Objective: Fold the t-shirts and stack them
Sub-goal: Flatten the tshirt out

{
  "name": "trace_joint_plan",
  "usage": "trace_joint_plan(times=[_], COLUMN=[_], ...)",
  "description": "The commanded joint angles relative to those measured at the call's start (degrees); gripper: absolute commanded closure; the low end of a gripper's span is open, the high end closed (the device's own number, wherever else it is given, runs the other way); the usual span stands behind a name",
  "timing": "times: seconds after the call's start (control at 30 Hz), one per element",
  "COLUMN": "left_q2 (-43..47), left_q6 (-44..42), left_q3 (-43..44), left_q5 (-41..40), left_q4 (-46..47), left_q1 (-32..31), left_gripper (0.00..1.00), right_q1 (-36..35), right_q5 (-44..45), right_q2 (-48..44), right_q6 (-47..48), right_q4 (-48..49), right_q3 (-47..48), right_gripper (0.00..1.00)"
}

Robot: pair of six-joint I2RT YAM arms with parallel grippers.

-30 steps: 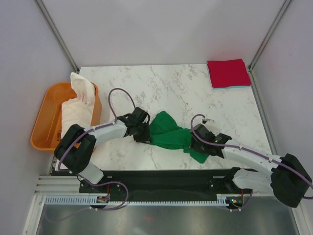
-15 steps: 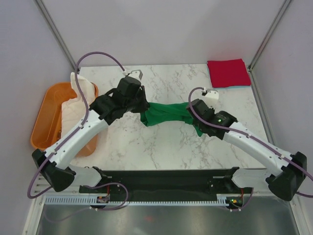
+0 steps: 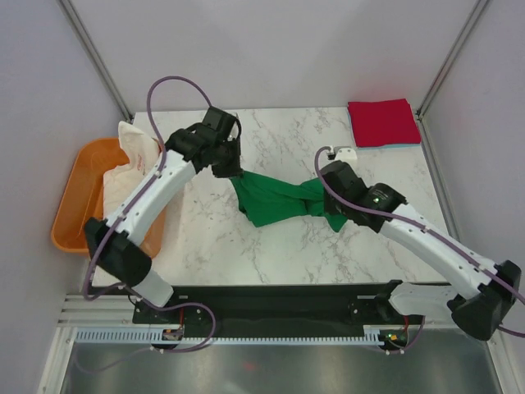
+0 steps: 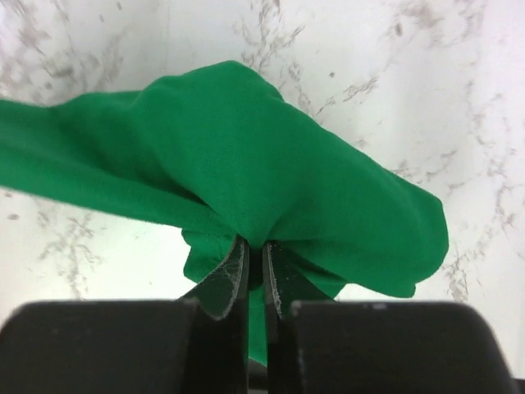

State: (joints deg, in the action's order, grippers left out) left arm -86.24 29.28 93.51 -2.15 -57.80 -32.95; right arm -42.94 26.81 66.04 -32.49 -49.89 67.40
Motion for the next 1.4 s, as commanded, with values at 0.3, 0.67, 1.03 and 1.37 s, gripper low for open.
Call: trace_joint_plan(times=[0.3,0.67,1.03,1.37], left_q2=[-33.48,-10.1,-5.78,-8.33], left_q6=[-13.19,-4.25,10.08,18.18], left_q3=[34.19,-13.33,-35.15,-40.43], left_q5=[10.86,7.33,12.79,12.35], left_q4=[4.54,21.58,39.69,51.82], left_q1=[11.42,-3.44,-0.37,1.84], left_gripper=[0.48,0.55,0.5,0.42], right_q1=[20.61,21.05,21.05,21.05], right_q5=[-5.02,-11.77,-17.58,-18.54], right_q2=[31.94,22.65,15.88,16.31], right_q6=[9.99,5.51,6.83,6.48], right_q4=[14.48,12.36,15.87,17.02], right_q3=[10.72,6.01,0.19,-0.95], right_gripper=[0.66,0.52,0.52,0.53])
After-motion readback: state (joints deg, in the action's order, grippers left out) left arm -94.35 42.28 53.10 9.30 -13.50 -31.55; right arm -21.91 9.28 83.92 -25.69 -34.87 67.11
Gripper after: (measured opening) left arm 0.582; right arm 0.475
